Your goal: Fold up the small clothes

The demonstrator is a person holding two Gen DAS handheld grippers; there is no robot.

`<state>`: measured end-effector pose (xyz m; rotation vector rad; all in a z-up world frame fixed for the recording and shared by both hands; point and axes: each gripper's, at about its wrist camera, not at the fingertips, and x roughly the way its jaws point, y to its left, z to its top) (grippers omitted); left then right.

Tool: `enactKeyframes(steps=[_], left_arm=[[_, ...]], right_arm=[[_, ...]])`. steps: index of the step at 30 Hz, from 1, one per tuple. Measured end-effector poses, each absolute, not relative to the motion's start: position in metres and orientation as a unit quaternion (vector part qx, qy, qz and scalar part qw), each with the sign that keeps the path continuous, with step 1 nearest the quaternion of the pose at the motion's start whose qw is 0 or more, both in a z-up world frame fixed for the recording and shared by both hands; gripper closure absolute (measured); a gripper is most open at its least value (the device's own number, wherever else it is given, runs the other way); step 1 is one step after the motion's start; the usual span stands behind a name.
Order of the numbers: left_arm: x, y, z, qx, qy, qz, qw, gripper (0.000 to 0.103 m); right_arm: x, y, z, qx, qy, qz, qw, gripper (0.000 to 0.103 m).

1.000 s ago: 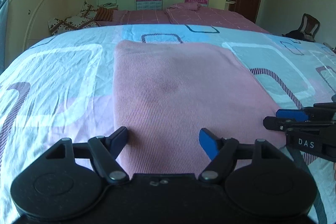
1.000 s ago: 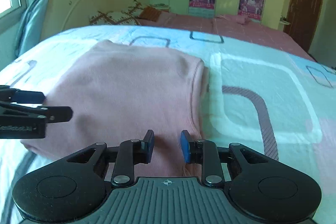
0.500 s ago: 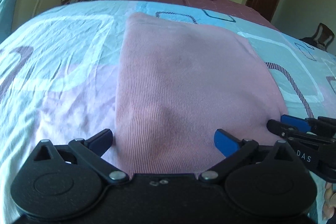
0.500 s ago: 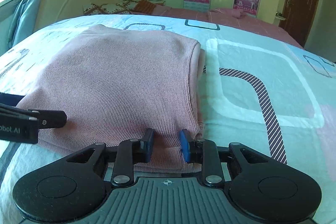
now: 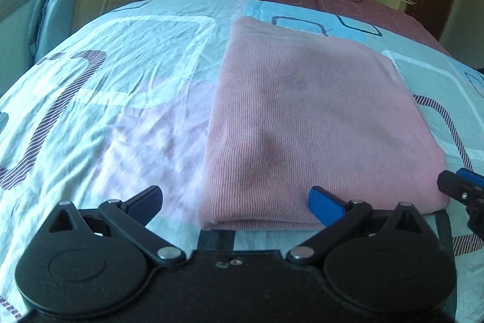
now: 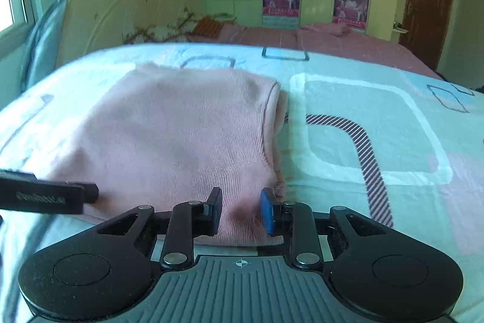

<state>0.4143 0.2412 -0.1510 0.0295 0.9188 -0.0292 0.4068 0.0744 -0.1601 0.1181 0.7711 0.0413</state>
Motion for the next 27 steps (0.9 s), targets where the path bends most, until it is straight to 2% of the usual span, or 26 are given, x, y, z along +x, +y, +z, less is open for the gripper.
enactKeyframes(steps=[4,6,8,9,15,16,17,18,19,27], left_arm=[[0.373,0.241,-0.123,0.033,0.412,-0.003,0.910,0.006],[0.347,0.241,-0.105,0.038,0.396,-0.008,0.918,0.006],[0.318,0.239,-0.085,0.036,0.375,-0.003,0.926,0.006],[0.304,0.238,-0.076,0.037,0.364,0.001,0.931,0.005],[0.215,0.232,-0.019,0.043,0.305,0.011,0.951,0.001],[0.202,0.232,-0.012,0.042,0.299,0.005,0.953,0.001],[0.188,0.232,-0.006,0.041,0.293,0.001,0.955,0.001],[0.174,0.232,0.002,0.042,0.288,-0.002,0.957,0.001],[0.163,0.232,0.006,0.043,0.285,-0.001,0.958,0.001],[0.106,0.235,0.028,0.040,0.292,0.007,0.956,0.001]], right_arm=[[0.369,0.069,-0.132,0.070,0.363,0.046,0.928,0.075],[0.348,0.067,-0.120,0.074,0.366,0.068,0.925,0.071],[0.327,0.064,-0.109,0.081,0.377,0.091,0.918,0.029],[0.314,0.063,-0.103,0.083,0.377,0.099,0.917,0.025],[0.227,0.058,-0.057,0.085,0.344,0.104,0.929,0.025],[0.214,0.057,-0.049,0.085,0.338,0.097,0.932,0.020],[0.199,0.056,-0.040,0.085,0.332,0.086,0.935,0.008],[0.185,0.055,-0.031,0.085,0.325,0.074,0.939,0.002],[0.172,0.055,-0.022,0.084,0.315,0.065,0.943,0.000],[0.098,0.052,0.031,0.071,0.272,0.029,0.959,0.000]])
